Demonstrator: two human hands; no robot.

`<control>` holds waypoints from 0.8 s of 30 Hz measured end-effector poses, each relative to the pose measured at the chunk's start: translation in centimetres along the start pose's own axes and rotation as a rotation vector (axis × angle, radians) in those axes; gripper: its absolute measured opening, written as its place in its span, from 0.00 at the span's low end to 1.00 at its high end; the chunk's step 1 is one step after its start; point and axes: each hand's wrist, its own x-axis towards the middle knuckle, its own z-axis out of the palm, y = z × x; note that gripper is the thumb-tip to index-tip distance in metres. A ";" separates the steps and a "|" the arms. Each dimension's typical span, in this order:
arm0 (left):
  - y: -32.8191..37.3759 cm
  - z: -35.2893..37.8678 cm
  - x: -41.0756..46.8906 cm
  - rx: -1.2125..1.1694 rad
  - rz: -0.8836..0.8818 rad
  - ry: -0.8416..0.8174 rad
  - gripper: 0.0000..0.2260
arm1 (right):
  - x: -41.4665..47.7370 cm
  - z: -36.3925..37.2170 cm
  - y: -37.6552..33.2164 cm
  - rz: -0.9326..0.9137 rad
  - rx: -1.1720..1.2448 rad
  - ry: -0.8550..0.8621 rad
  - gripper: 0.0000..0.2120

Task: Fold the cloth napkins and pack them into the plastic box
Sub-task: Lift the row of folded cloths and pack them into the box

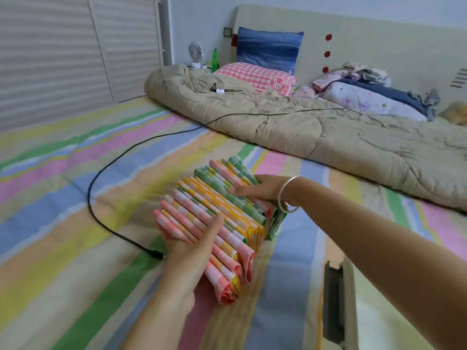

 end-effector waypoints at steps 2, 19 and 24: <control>-1.2 -1.1 -0.5 -0.017 0.028 -0.015 0.56 | -1.5 0.8 -0.1 -0.019 0.027 0.054 0.49; -2.0 -15.3 -3.5 0.156 0.446 -0.218 0.30 | -15.9 14.9 -0.8 -0.239 0.927 0.282 0.44; 5.9 -16.3 -4.1 0.166 0.080 -0.260 0.39 | -16.1 9.8 -0.5 0.003 0.730 0.272 0.56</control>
